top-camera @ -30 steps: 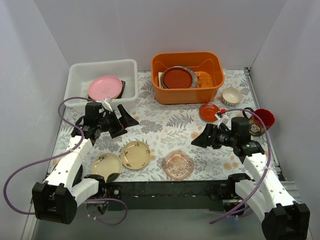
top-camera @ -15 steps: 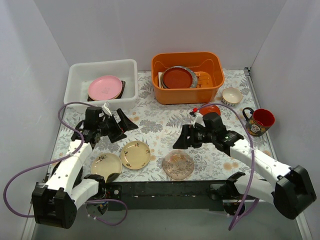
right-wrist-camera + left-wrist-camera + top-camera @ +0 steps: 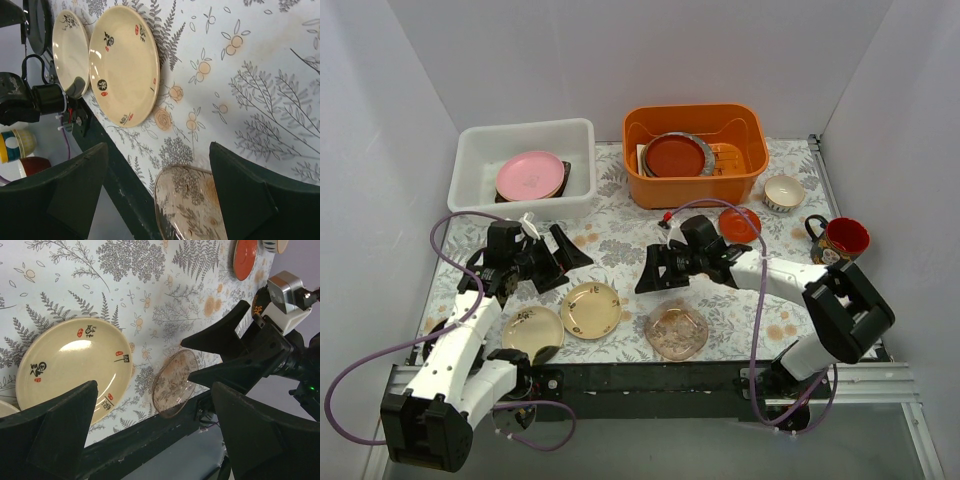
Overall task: Place the plates into the plastic bin on the countertop
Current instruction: Pick up the plate at the center of the board.
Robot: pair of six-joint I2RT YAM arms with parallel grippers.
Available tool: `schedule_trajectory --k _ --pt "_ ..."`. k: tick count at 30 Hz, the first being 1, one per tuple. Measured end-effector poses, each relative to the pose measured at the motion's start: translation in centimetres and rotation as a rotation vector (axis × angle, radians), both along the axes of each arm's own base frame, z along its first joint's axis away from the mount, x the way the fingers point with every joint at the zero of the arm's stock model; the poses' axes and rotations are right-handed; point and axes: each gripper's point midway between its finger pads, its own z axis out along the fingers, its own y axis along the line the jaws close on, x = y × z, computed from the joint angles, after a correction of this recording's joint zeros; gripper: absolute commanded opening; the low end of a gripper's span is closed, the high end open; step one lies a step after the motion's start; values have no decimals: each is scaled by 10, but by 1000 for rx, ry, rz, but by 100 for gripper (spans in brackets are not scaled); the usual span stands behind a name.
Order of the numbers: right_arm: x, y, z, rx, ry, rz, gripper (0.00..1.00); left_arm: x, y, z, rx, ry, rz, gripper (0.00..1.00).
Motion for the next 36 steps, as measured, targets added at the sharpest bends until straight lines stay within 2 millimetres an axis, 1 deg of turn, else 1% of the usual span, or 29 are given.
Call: schedule_trajectory --k 4,9,11,14,21,26,27,29,30,32,33,35,36 --pt "0 17 -7 12 19 33 85 -3 1 -4 5 17 1 98" --pt "0 38 -7 25 18 71 77 -3 1 -5 10 20 2 98" --pt "0 48 -9 28 20 88 75 -3 2 -5 10 20 3 98" --pt "-3 59 -17 22 34 109 74 -3 2 -5 10 20 3 98" --pt "-15 68 -49 -36 97 132 68 -4 2 -5 11 23 3 98" --pt "-13 78 -50 -26 95 143 63 -4 2 -4 10 20 4 98" --pt "-13 79 -51 -24 101 146 60 -4 2 -4 10 18 3 98" --pt "-14 84 -51 -18 104 157 59 -4 2 -4 10 17 3 98" --pt "-15 87 -53 -15 108 163 51 -4 2 -4 10 17 4 98" --pt "-16 91 -53 -9 109 173 46 -4 2 -4 10 17 3 98" --pt "-16 91 -56 -14 112 172 38 -4 2 -4 10 18 3 98" --pt "-18 91 -59 -18 121 175 32 -5 2 -4 11 20 4 98" --pt "-18 91 -61 -24 124 172 28 -5 2 -4 11 22 4 98"
